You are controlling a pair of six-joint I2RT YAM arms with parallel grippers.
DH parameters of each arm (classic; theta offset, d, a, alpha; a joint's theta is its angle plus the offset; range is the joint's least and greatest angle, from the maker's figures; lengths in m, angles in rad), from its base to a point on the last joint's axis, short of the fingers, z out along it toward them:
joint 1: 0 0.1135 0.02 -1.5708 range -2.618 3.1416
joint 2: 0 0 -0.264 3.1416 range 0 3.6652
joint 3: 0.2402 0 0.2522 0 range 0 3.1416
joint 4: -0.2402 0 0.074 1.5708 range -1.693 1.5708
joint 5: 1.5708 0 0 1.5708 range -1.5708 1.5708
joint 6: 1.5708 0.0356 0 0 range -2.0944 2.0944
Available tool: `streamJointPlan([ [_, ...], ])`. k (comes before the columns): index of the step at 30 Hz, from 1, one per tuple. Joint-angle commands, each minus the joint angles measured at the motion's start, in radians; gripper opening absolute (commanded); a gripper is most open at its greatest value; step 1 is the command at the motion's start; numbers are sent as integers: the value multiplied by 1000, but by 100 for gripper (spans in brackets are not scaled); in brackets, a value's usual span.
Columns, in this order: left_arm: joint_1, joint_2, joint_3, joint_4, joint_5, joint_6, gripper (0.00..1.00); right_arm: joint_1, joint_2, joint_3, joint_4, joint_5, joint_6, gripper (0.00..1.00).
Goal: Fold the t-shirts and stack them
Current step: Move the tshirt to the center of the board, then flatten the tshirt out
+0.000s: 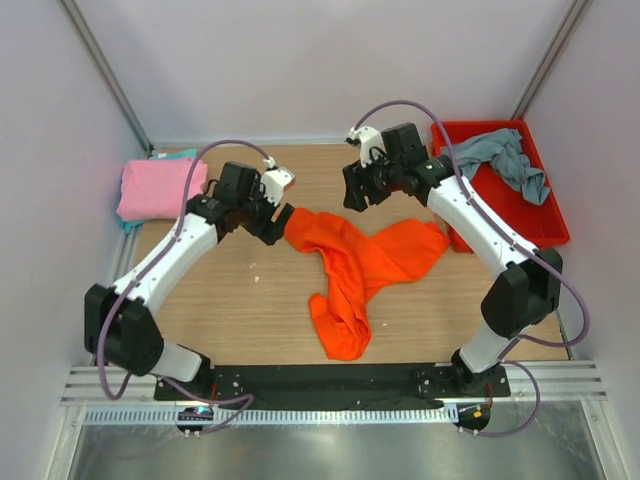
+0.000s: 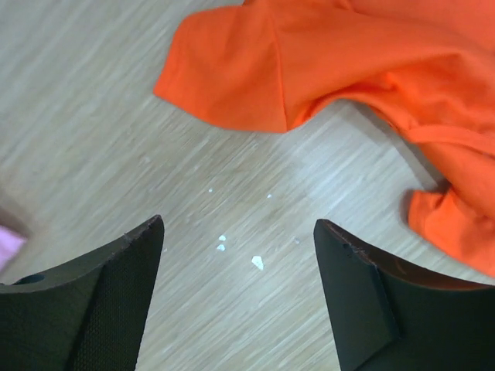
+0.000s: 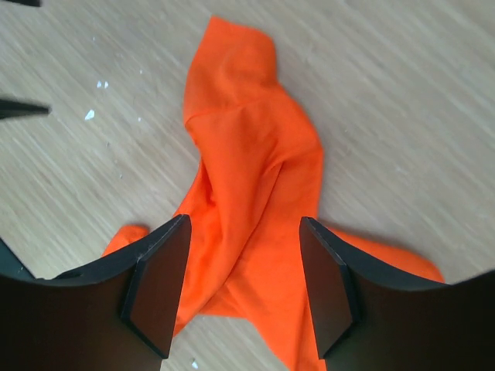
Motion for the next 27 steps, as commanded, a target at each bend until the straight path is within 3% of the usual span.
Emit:
streamJointPlan([
  [1, 89, 130, 54, 104, 152, -122, 75, 22, -56, 13, -13, -13, 3, 64],
  [3, 156, 238, 88, 84, 274, -178, 73, 56, -57, 3, -22, 7, -20, 64],
  [6, 202, 317, 148, 84, 336, -222, 70, 114, -62, -43, -7, 73, -75, 64],
  [11, 239, 464, 244, 118, 345, -316, 67, 164, -82, -69, -16, 56, -78, 63],
  [20, 253, 725, 445, 78, 329, -328, 57, 164, -177, -159, 1, 99, -110, 64],
  [27, 261, 773, 470, 74, 295, -354, 56, 165, -240, -207, 10, 122, -122, 64],
])
